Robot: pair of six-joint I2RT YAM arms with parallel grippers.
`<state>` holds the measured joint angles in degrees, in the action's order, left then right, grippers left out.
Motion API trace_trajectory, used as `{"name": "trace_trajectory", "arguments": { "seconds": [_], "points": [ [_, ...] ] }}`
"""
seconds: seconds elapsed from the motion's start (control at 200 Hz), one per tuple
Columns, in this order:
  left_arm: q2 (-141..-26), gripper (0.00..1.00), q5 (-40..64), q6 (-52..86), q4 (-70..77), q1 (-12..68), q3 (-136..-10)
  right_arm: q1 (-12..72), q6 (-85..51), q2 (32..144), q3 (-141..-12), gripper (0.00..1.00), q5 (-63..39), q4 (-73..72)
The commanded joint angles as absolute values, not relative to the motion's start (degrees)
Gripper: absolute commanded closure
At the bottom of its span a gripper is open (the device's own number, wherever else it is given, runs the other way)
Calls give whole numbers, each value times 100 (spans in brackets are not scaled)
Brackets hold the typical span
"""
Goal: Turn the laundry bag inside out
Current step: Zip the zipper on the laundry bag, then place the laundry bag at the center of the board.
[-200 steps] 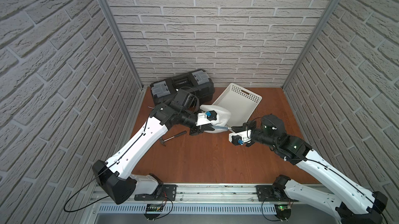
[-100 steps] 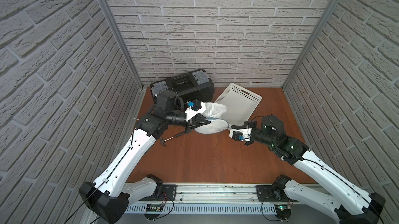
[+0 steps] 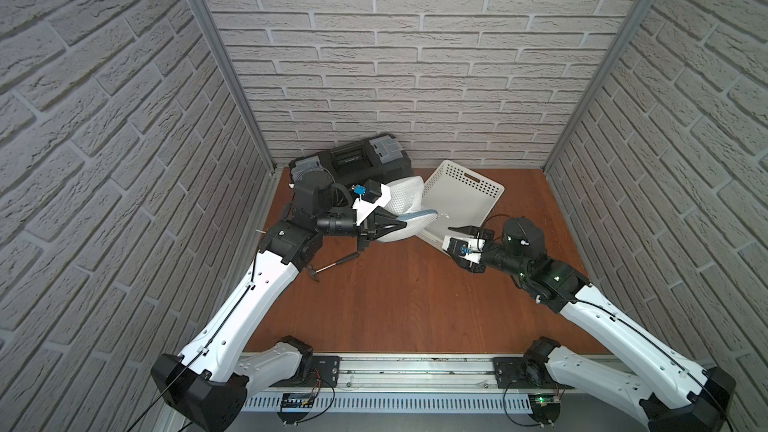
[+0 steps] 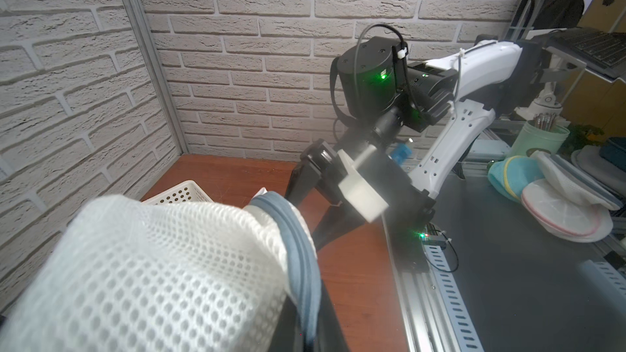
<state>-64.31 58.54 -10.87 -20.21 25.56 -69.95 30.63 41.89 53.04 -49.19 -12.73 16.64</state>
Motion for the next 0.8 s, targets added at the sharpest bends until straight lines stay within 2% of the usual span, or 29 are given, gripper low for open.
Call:
{"name": "trace_trajectory", "arguments": {
  "seconds": [0.0, 0.155, 0.245, 0.565, 0.69, 0.795],
  "points": [
    [-6310, 100, 5854, -1427, -2100, 2521, -6895, 2776, 2329, 5089, -5382, 31, -1515, 1960],
    [-6313, 100, 5944, -1163, -1706, 2519, -6706, 2608, 322, 5143, -5402, 18, -2451, 1967],
    [-6352, 100, 6086, -1116, -1658, 2514, -6773, 2610, -396, 5256, -5135, 16, -2891, 1433],
    [-6476, 100, 6716, -1096, -2049, 2517, -6943, 2602, -169, 6095, -5466, 16, -3334, 914],
    [-6487, 100, 6820, -1119, -2112, 2520, -6968, 2604, -1, 6352, -5675, 21, -3957, 927],
    [-6509, 100, 6812, -1200, -2217, 2518, -6981, 2636, 70, 6432, -5742, 38, -4887, 911]
  ]
}}
